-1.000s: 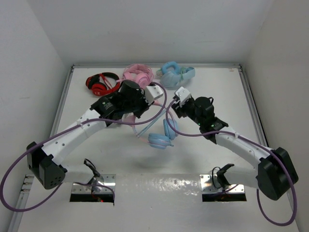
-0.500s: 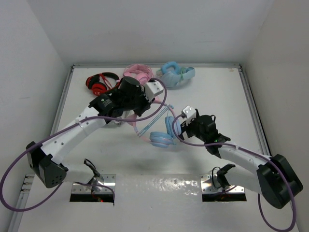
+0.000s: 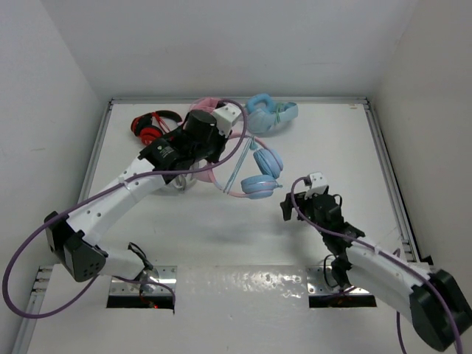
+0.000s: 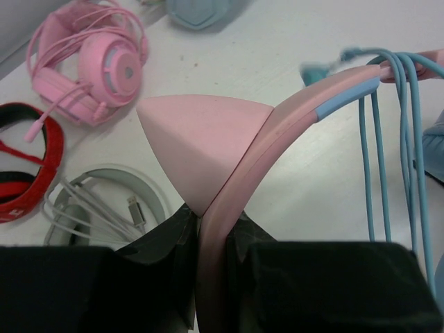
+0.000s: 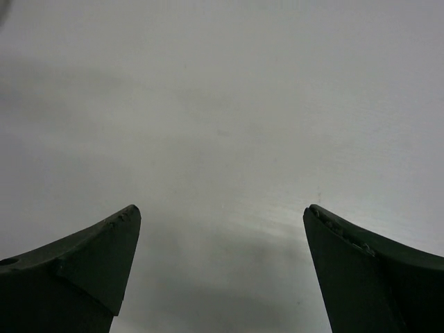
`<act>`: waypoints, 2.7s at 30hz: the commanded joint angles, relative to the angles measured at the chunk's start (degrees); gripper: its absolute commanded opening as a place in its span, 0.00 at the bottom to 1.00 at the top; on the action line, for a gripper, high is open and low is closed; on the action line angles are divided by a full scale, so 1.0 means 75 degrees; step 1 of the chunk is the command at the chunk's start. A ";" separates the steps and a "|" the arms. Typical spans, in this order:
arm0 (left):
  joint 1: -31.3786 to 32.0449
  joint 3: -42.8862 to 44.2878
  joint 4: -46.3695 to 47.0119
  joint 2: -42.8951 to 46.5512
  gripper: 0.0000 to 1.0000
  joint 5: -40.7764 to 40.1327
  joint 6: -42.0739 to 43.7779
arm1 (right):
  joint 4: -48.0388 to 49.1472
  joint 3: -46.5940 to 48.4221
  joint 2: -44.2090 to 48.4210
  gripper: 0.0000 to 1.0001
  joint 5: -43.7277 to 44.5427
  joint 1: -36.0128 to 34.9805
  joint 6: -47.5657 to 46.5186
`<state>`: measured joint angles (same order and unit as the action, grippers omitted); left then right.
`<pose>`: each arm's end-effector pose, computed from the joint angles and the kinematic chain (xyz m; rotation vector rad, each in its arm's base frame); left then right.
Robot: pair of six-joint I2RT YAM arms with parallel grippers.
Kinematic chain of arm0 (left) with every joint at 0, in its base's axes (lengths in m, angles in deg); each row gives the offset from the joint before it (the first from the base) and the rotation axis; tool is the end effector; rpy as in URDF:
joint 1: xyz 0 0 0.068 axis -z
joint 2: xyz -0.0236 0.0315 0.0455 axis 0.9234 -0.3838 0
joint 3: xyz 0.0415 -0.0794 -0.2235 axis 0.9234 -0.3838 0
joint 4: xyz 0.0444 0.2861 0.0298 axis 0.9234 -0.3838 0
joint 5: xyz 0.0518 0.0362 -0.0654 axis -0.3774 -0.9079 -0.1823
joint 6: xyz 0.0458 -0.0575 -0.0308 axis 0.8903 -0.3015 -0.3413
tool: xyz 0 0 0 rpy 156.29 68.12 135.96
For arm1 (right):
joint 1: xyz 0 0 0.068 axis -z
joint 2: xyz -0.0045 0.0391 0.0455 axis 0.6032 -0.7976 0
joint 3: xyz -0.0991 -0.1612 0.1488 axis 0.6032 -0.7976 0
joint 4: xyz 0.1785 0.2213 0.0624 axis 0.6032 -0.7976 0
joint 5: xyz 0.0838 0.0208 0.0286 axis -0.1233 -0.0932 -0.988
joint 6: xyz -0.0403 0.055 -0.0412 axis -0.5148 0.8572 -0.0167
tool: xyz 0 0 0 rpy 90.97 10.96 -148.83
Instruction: Wrap the headphones
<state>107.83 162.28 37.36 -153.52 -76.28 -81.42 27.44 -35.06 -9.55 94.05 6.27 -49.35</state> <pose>0.2822 -0.2299 0.3332 0.7979 2.0039 -0.2192 0.2108 0.1116 0.0780 -0.0638 2.0389 0.3899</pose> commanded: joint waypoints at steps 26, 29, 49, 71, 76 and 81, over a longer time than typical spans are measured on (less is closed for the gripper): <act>-0.0114 -0.0490 0.1754 -0.0285 0.00 -0.1196 -0.0196 | -0.3614 0.6577 -0.1925 0.93 -0.1975 -0.0272 -0.1994; -0.0114 -0.0466 0.1813 -0.0343 0.00 -0.1195 -0.0208 | -0.3578 0.6681 -0.2475 0.91 -0.1916 -0.0284 -0.1912; -0.0102 -0.0689 0.2176 -0.0766 0.00 -0.2180 0.0085 | -0.4128 0.7514 -0.2173 0.88 -0.1471 -0.0483 -0.1466; -0.0114 -0.0572 0.1825 -0.0379 0.00 -0.1559 -0.0196 | -0.4761 0.8252 -0.4433 0.67 -0.0288 -0.0800 -0.2064; -0.0114 -0.0560 0.1871 -0.0402 0.00 -0.1384 -0.0266 | -0.4562 0.8182 -0.4504 0.15 0.0250 -0.0800 -0.1947; -0.0114 -0.0455 0.1662 -0.0648 0.33 -0.0634 -0.0161 | -0.4492 0.8276 -0.4551 0.00 0.1329 -0.0730 -0.2005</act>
<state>106.59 156.25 46.35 -160.20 -87.12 -81.42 -7.66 24.94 -42.80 94.99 -0.05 -64.08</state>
